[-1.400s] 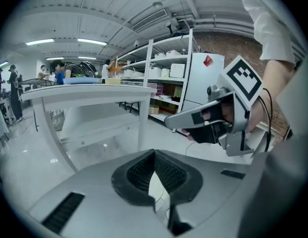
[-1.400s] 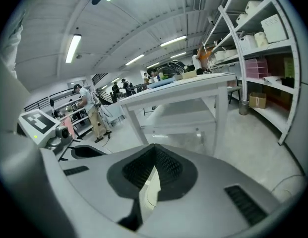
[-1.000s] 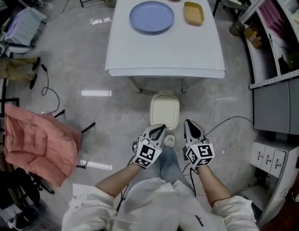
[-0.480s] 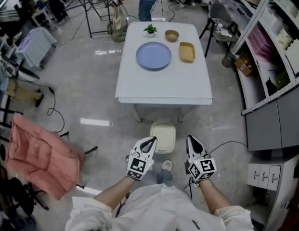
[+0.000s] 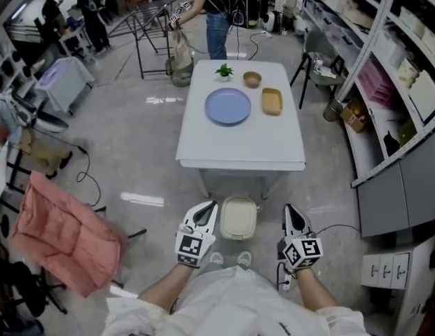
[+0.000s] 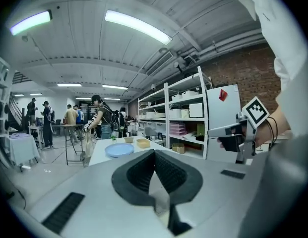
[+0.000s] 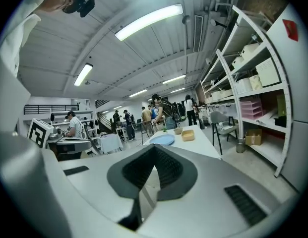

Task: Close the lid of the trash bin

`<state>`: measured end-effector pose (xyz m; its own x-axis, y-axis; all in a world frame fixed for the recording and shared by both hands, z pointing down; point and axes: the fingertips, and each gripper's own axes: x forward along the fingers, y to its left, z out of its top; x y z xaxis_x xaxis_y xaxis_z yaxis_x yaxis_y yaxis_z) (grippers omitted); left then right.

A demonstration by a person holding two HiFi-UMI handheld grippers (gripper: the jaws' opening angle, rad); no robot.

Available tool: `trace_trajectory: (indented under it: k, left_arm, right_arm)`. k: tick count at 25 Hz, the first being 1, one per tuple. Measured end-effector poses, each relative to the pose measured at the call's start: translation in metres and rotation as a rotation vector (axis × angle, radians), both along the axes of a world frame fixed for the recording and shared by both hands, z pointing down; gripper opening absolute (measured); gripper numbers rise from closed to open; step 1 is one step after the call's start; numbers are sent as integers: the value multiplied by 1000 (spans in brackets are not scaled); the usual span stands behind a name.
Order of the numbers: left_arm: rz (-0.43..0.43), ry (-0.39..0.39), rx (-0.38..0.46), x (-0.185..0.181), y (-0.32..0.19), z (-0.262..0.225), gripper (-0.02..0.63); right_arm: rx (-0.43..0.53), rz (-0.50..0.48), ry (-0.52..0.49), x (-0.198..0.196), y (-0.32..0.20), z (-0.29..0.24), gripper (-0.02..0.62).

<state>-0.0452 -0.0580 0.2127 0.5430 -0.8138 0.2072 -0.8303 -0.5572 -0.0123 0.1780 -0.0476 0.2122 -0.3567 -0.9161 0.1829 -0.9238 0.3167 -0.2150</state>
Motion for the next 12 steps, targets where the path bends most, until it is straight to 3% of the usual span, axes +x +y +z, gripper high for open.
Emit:
trace_trajectory:
  k: [12]
  left_arm:
    - [-135, 43, 156, -55, 6, -64, 25]
  right_arm:
    - [130, 34, -49, 23, 16, -56, 18]
